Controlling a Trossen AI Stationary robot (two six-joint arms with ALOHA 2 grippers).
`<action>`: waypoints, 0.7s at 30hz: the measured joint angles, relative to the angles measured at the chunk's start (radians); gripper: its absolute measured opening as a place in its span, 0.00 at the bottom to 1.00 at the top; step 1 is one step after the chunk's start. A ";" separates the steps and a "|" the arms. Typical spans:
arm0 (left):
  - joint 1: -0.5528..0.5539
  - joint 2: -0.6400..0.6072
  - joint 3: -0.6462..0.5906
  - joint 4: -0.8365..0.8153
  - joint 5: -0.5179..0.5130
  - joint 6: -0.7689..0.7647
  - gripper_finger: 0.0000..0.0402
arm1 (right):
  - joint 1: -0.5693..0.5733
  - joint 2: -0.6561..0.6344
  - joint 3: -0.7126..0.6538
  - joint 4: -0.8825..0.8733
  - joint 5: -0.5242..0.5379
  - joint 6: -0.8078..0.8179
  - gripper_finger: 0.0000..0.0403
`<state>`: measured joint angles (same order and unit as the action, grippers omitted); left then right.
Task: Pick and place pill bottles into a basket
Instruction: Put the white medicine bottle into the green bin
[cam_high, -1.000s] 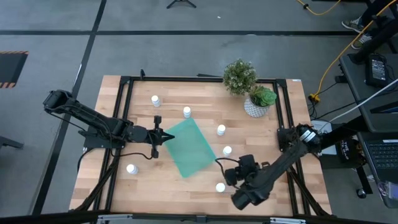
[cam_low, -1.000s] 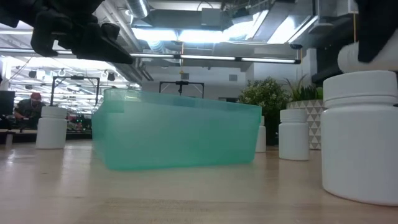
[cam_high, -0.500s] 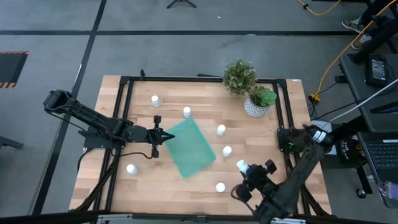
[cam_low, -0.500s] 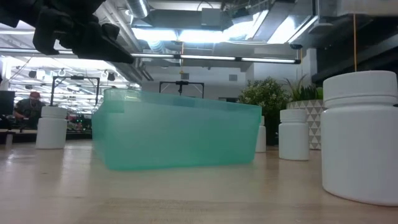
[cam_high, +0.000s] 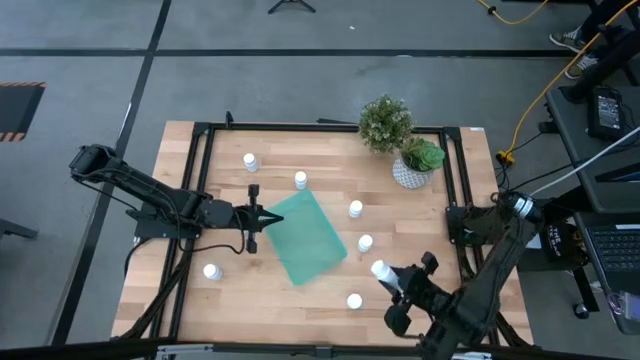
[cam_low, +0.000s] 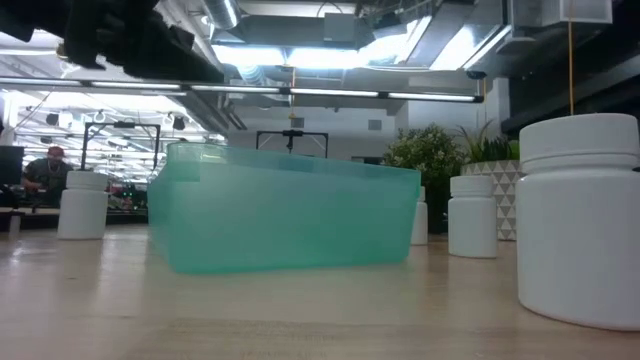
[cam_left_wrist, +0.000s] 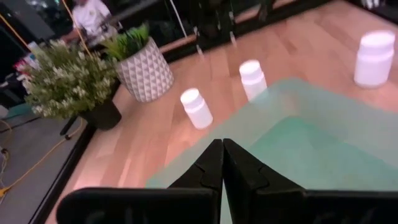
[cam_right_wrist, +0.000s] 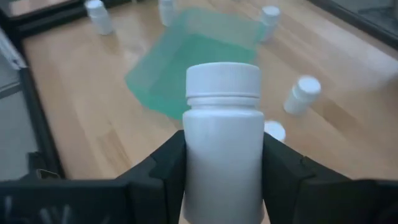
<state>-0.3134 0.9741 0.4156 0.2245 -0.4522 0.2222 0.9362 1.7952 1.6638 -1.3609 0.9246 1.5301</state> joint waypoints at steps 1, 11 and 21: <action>0.000 0.000 0.000 0.012 0.000 0.000 0.01 | -0.009 -0.017 0.000 0.021 0.000 -0.049 0.38; 0.000 0.000 0.000 0.072 0.002 0.000 0.02 | -0.122 -0.129 0.001 0.250 -0.096 -0.599 0.38; 0.000 0.000 0.000 0.119 0.002 0.000 0.02 | -0.317 -0.141 0.000 0.355 -0.378 -0.968 0.37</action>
<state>-0.3134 0.9745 0.4156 0.3431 -0.4507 0.2222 0.6197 1.6543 1.6642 -1.0058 0.5462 0.5625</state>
